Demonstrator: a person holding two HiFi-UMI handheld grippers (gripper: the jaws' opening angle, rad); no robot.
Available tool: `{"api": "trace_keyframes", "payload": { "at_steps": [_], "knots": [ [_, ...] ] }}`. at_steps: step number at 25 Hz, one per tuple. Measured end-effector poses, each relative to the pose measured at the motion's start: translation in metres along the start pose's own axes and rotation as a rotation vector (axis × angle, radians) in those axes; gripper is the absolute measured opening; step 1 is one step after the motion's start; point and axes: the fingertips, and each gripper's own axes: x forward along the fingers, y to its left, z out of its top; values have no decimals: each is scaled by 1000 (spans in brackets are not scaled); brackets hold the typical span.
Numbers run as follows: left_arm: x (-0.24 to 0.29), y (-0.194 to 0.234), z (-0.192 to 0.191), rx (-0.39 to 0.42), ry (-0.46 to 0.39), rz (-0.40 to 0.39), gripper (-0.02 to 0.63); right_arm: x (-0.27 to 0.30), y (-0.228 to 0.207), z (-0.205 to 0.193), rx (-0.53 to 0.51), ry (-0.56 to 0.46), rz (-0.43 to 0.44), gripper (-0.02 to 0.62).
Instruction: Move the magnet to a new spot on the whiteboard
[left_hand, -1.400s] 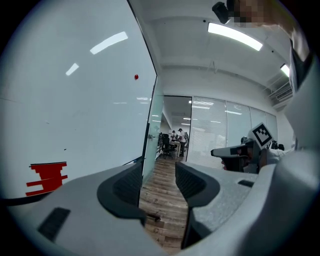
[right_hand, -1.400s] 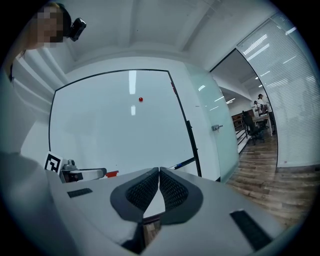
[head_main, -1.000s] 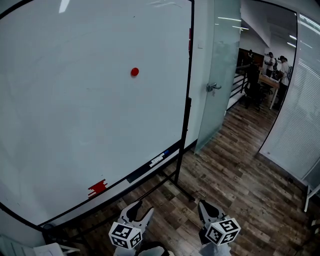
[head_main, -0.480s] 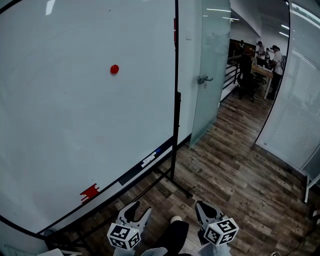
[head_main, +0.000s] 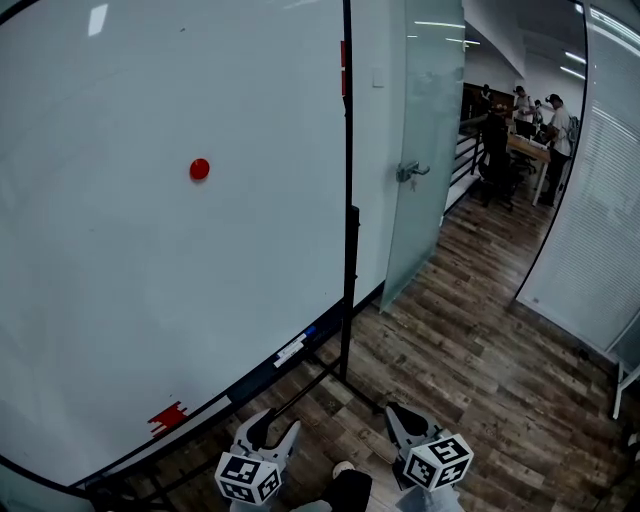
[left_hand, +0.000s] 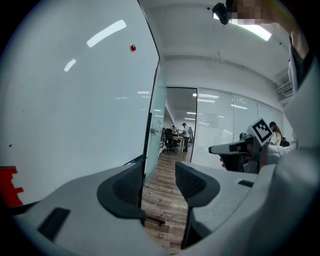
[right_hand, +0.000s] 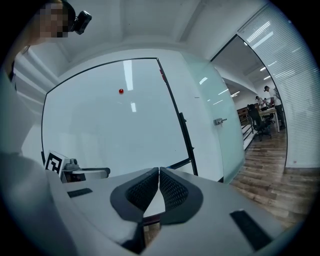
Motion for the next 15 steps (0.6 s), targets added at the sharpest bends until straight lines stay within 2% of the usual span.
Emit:
{"api": "trace_keyframes", "payload": {
  "at_steps": [7, 15],
  "knots": [
    [52, 27, 34, -8, -39, 63, 207, 57, -34, 41, -23, -5, 61, 29],
    [95, 63, 59, -35, -87, 165, 207, 131, -57, 85, -88, -12, 174, 29]
  ]
}}
